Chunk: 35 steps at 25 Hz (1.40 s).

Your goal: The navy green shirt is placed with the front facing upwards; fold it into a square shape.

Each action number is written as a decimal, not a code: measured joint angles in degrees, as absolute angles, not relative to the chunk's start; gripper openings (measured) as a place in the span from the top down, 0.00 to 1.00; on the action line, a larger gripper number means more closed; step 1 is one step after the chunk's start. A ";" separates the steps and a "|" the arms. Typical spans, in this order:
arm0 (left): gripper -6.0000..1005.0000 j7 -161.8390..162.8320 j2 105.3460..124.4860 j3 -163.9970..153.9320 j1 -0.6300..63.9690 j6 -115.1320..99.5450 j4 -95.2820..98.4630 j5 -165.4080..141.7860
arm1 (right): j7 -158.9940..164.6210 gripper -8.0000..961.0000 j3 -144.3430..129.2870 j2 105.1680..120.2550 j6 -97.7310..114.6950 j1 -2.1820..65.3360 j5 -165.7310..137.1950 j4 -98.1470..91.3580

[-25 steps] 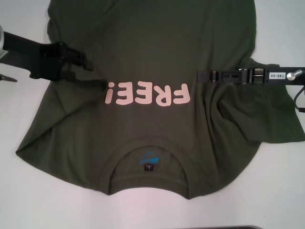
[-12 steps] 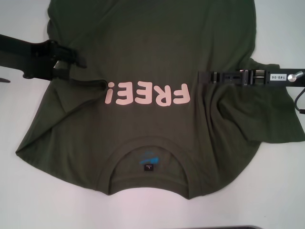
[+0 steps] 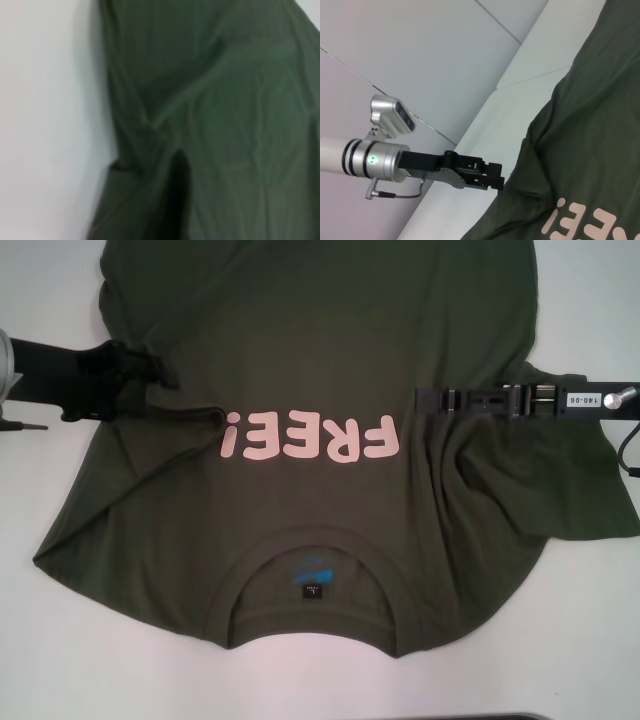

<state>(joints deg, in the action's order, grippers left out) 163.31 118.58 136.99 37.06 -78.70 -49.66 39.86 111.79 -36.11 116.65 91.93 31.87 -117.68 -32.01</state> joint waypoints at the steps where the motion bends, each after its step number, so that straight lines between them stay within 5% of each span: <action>1: 0.39 163.30 118.54 136.95 37.06 -78.20 -49.22 39.85 | 111.79 0.05 -36.12 116.63 91.93 31.81 -117.68 -32.02; 25: 0.39 153.90 119.36 136.91 40.27 -76.57 -42.35 54.38 | 111.79 0.05 -36.08 116.62 91.93 31.55 -117.68 -32.00; 35: 0.39 153.62 115.33 136.39 35.25 -79.29 -43.53 56.84 | 112.36 0.05 -35.71 116.47 91.93 31.14 -117.68 -32.28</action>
<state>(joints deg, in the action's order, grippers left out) 153.62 115.33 136.39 35.25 -79.29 -43.53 56.84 112.36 -35.71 116.47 91.93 31.14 -117.68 -32.28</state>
